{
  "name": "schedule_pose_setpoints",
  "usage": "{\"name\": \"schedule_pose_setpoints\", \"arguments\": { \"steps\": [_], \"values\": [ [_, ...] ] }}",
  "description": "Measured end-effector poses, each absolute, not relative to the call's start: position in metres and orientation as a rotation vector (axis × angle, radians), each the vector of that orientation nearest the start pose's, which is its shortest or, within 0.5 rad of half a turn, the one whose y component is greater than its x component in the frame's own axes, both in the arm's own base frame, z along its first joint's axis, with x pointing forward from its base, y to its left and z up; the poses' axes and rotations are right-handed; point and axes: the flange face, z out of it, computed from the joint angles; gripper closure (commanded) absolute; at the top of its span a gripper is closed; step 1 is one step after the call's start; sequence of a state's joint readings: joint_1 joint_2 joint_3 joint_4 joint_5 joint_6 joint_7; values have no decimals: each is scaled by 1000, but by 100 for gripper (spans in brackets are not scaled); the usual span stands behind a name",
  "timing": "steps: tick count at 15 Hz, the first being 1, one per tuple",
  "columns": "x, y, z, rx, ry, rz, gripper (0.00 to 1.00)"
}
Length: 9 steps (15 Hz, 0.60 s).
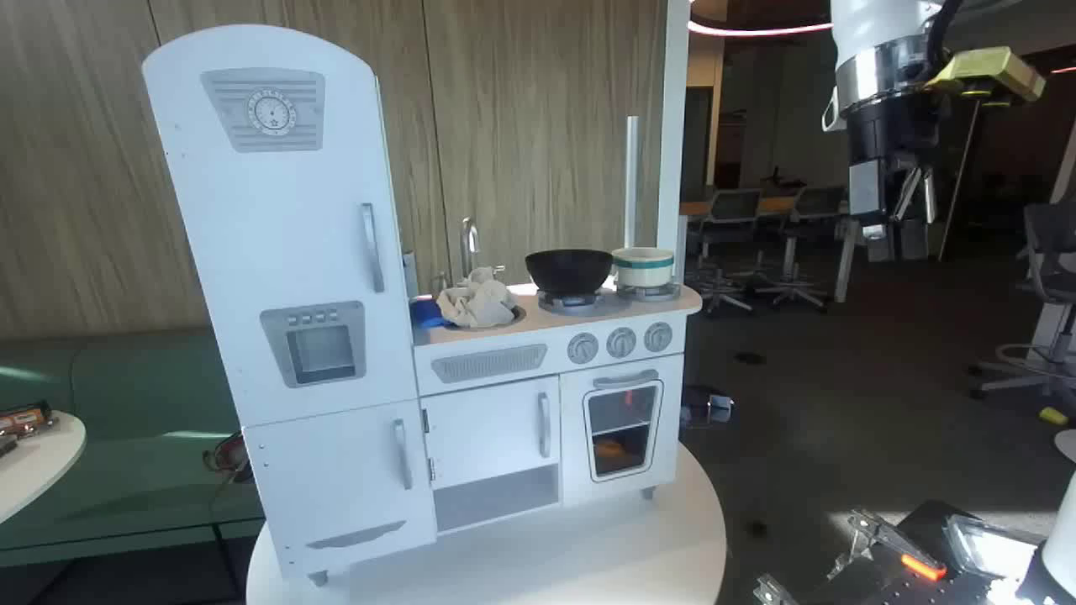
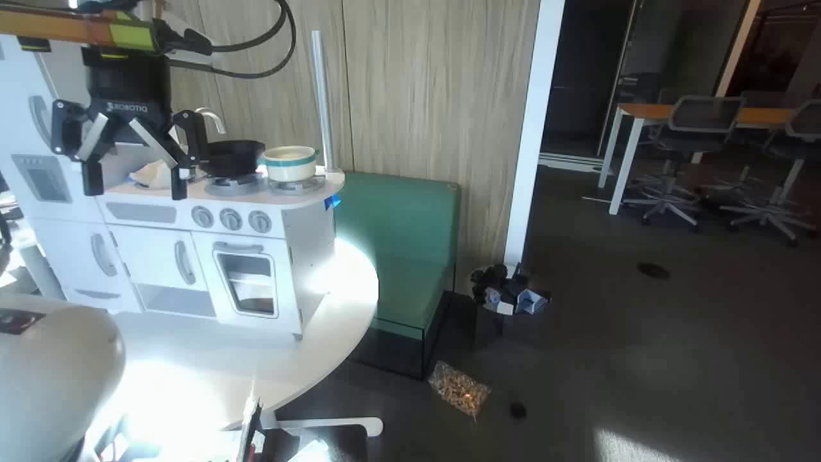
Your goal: Pour the contents of the white bowl into the black bowl
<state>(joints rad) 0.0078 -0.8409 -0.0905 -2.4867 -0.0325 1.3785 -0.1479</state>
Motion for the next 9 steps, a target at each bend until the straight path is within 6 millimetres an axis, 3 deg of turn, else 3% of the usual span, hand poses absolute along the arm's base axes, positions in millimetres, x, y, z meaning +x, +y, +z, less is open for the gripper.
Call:
{"name": "schedule_pose_setpoints", "arguments": {
  "steps": [9],
  "values": [
    [268, -32, 532, -3055, -159, 389, 0]
  ]
}}
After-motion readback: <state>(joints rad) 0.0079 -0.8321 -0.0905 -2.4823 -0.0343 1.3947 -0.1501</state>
